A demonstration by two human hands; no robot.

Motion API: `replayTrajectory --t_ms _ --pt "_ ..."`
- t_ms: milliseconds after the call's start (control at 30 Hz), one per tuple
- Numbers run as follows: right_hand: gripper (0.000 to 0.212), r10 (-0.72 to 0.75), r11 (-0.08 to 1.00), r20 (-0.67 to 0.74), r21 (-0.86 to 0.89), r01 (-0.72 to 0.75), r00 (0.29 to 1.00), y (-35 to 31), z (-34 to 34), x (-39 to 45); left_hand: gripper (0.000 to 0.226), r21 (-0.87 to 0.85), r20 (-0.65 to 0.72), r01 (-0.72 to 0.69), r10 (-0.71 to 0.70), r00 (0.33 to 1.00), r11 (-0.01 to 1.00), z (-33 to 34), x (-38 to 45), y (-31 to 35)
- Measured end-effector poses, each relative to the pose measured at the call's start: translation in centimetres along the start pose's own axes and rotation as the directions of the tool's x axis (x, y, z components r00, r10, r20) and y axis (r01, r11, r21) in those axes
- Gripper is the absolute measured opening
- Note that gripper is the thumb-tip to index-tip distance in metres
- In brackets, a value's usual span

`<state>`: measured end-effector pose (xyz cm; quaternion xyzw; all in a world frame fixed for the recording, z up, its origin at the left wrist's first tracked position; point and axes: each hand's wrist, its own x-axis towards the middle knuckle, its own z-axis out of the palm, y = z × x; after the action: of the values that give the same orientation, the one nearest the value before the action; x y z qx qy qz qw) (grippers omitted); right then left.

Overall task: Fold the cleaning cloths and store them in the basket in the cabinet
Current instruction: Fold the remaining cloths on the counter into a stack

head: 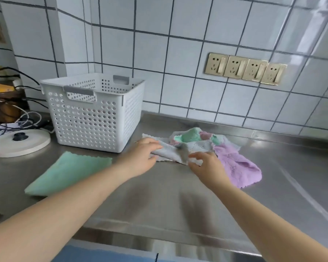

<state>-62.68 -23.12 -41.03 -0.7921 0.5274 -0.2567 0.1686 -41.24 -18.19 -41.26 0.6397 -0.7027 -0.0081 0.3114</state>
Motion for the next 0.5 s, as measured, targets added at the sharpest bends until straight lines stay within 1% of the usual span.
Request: replayTrajectory --t_ms 100,167,233,300,333,400,500 --pt "0.037 0.11 0.983 -0.092 -0.139 -0.122 0.99 4.7 -2.3 0.1 0.038 -0.039 0.082 -0.072 0.075 0.994 0.997 3.6 2.9 3.6" --pt "0.044 0.161 0.961 -0.119 -0.206 -0.183 0.98 7.0 -3.0 0.3 0.038 -0.02 0.123 -0.105 0.107 0.987 0.994 5.5 4.5 5.5" --pt "0.051 0.172 0.94 -0.136 -0.272 -0.204 0.976 8.7 -3.2 0.6 0.038 -0.002 0.156 -0.135 0.133 0.979 0.991 7.0 6.1 7.1" --pt "0.052 0.16 0.926 -0.138 -0.323 -0.196 0.978 9.9 -3.2 1.0 0.04 0.033 0.173 -0.168 0.16 0.972 0.985 8.1 7.4 8.5" --pt "0.049 0.152 0.918 -0.133 -0.347 -0.189 0.979 10.3 -3.0 1.2 0.041 0.055 0.179 -0.188 0.176 0.968 0.981 8.5 7.9 9.0" --pt "0.037 0.104 0.909 -0.154 -0.386 -0.157 0.983 10.9 -2.5 1.6 0.046 0.069 0.193 -0.241 0.224 0.955 0.968 9.3 9.1 9.6" --pt "0.023 -0.003 0.939 -0.268 -0.333 -0.09 0.963 11.6 -2.1 2.2 0.053 0.144 0.272 -0.371 0.323 0.906 0.918 10.2 10.9 10.0"
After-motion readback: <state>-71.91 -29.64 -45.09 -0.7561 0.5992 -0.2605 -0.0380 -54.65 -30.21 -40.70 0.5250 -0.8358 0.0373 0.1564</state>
